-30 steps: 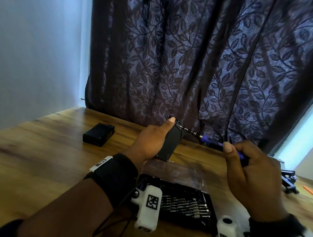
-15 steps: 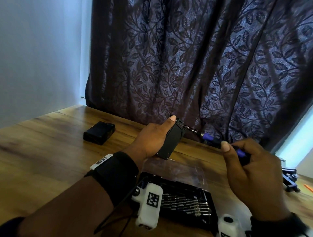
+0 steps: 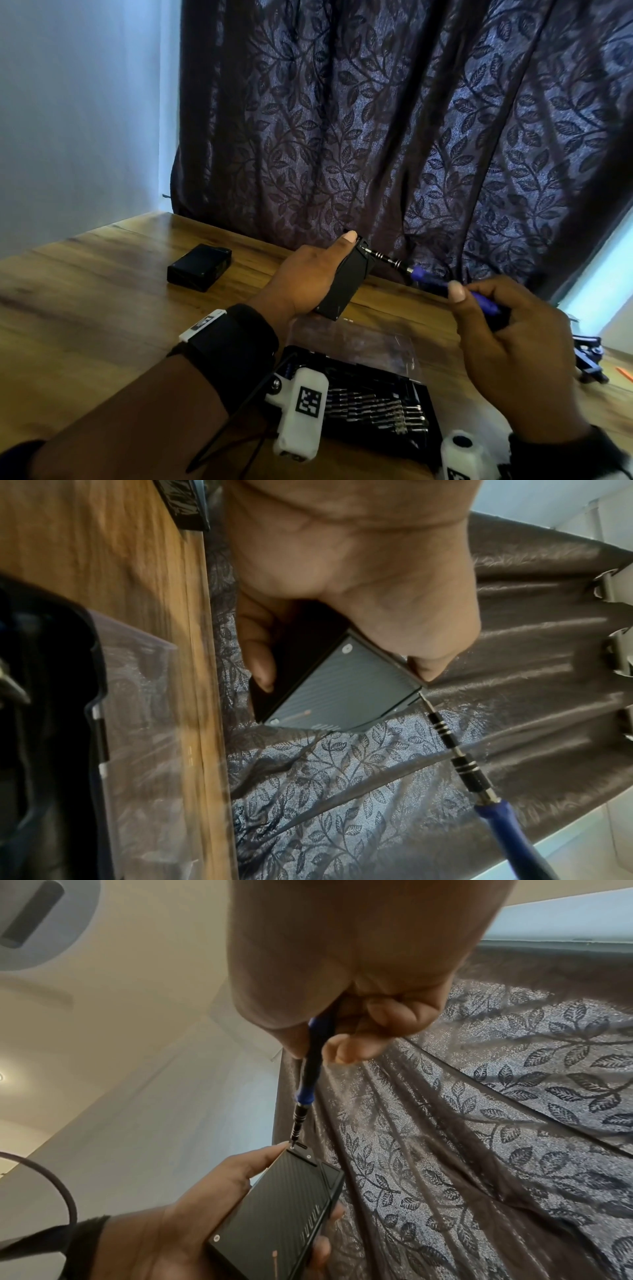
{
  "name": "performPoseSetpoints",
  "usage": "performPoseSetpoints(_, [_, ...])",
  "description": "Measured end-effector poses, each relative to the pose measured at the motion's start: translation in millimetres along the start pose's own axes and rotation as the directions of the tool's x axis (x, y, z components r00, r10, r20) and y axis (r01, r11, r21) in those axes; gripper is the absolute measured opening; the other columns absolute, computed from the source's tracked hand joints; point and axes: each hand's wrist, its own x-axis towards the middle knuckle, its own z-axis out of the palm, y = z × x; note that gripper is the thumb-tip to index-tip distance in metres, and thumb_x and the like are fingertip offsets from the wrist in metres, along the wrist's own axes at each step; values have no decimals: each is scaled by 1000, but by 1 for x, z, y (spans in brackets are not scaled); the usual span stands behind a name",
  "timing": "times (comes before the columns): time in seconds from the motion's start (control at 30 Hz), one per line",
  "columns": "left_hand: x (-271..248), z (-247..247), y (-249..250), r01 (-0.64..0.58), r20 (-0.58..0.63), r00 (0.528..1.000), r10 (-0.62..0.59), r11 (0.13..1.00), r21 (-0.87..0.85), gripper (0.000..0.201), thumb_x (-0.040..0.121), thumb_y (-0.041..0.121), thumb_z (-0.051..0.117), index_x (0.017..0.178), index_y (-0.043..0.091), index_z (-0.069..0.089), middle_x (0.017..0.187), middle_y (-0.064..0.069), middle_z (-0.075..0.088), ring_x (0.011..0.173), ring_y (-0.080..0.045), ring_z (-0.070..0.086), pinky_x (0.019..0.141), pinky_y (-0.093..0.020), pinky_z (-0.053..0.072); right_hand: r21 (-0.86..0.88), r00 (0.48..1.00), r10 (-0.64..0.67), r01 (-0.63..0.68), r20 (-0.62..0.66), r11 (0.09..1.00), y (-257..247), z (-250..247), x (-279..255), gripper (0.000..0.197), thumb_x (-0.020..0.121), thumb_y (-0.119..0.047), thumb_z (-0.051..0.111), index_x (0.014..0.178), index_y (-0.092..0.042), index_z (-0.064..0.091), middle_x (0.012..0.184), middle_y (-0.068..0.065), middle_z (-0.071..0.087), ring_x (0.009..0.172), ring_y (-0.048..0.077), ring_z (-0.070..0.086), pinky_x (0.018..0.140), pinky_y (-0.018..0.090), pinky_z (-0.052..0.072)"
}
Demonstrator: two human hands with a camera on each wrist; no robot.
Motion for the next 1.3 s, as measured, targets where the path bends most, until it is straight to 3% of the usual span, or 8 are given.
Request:
performPoseSetpoints(0.17, [1, -1, 0, -23, -10, 1000, 23, 1000, 4, 107, 75, 91, 46, 101, -11, 67, 95, -30, 69, 91, -41, 71, 90, -56, 55, 23, 998, 50, -51, 31, 998, 5, 3, -1, 50, 101, -51, 49, 63, -20, 55, 49, 3, 53, 46, 20, 53, 49, 33, 40])
performPoseSetpoints(0.33, [-1, 1, -1, -16, -2, 1000, 16, 1000, -9, 123, 54, 101, 45, 104, -9, 68, 96, -29, 70, 91, -40, 72, 89, -56, 56, 50, 1000, 26, -26, -12, 998, 1, 1, 0, 15, 89, -38, 71, 95, -28, 63, 60, -9, 60, 54, 4, 58, 47, 5, 35])
performPoseSetpoints(0.53, [-1, 0, -1, 14, -10, 1000, -14, 1000, -23, 113, 60, 96, 48, 101, -8, 70, 93, -26, 72, 89, -38, 73, 90, -54, 56, 20, 998, 51, -50, -21, 999, 2, 3, -1, 28, 94, -47, 66, 80, -24, 63, 46, -4, 53, 54, 14, 58, 43, 12, 34])
performPoseSetpoints(0.6, [-1, 0, 0, 35, 18, 999, -34, 995, -95, 101, 74, 88, 51, 102, -6, 72, 95, -27, 73, 89, -40, 73, 85, -53, 57, 1, 998, 54, -54, -15, 999, 5, 5, 0, 39, 98, -55, 57, 72, -25, 59, 49, -5, 53, 58, 15, 58, 46, 15, 35])
performPoseSetpoints(0.73, [-9, 0, 6, 137, 118, 988, -104, 938, -320, 60, 94, 62, 60, 107, 7, 78, 90, -15, 74, 70, -25, 68, 51, -29, 52, -10, 995, 93, -94, -38, 996, 9, 7, 0, 43, 98, -58, 50, 69, -27, 56, 51, -3, 54, 59, 16, 58, 51, 22, 39])
performPoseSetpoints(0.93, [-16, 0, 11, 227, 203, 967, -156, 890, -396, 35, 98, 50, 59, 106, 19, 74, 96, -5, 71, 90, -22, 69, 80, -48, 62, 19, 988, 116, -115, -97, 993, 10, 7, -1, 39, 99, -54, 52, 72, -26, 57, 51, -3, 55, 56, 17, 57, 50, 26, 40])
performPoseSetpoints(1.17, [-17, 2, 12, 182, 75, 983, -168, 829, -528, 43, 99, 57, 56, 112, 20, 74, 104, -5, 79, 96, -28, 74, 72, -47, 63, 78, 978, 63, -48, -200, 996, 3, 4, -2, 20, 97, -41, 60, 87, -24, 66, 63, -7, 61, 67, 17, 60, 51, 18, 39])
performPoseSetpoints(1.3, [-17, -1, 12, 112, -9, 988, -156, 750, -652, 69, 87, 73, 54, 123, 17, 72, 112, -13, 77, 88, -31, 74, 56, -35, 58, 153, 993, -24, 42, -113, 987, -1, 3, -5, 3, 93, -31, 67, 93, -29, 69, 74, -10, 68, 62, 9, 64, 54, 18, 44])
